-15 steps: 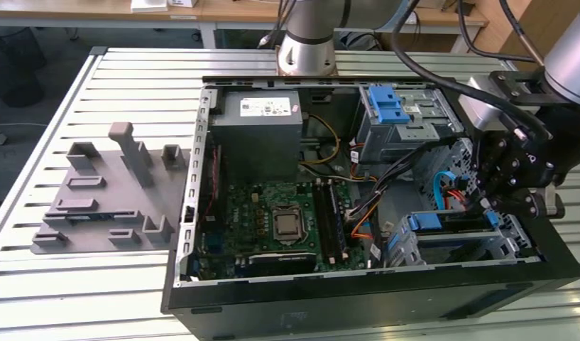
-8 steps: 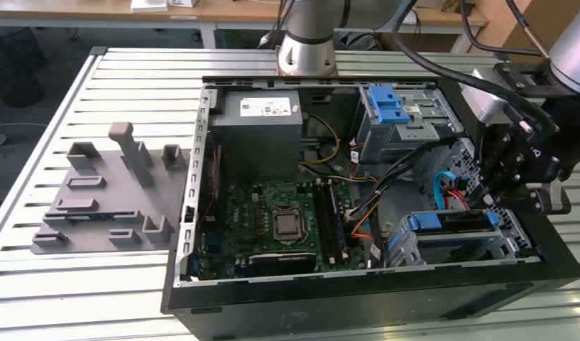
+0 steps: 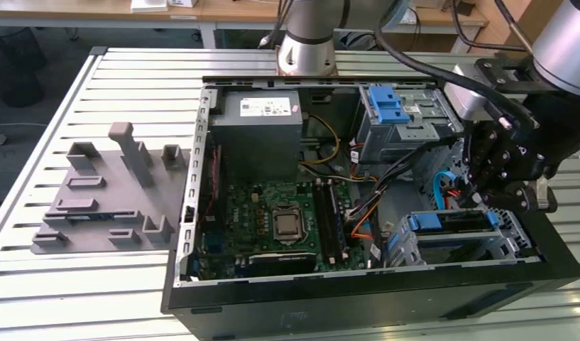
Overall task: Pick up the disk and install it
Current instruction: 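Insert the second disk wire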
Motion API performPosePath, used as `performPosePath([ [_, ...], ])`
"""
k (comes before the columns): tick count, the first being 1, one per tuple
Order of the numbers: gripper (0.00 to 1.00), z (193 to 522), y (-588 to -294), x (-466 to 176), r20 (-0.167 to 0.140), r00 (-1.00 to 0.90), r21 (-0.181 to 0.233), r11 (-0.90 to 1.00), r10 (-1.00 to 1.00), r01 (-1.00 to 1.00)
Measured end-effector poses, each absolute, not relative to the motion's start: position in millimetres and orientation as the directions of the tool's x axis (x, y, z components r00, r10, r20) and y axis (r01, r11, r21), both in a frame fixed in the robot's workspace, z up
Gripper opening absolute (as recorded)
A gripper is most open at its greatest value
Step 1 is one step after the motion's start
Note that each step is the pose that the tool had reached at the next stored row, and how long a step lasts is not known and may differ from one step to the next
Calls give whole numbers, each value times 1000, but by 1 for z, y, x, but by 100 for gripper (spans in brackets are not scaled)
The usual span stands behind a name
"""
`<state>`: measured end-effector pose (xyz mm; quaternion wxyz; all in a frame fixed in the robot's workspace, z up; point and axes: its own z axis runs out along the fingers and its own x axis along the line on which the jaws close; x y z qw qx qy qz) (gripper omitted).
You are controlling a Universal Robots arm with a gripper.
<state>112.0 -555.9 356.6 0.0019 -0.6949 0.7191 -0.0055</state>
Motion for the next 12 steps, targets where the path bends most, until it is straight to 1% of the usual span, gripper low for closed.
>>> performPosePath([
  [6,11,375,-556,110,5,-34,-10,34,-999,-999],
  [12,11,381,-553,107,5,-34,-11,34,-999,-999],
])
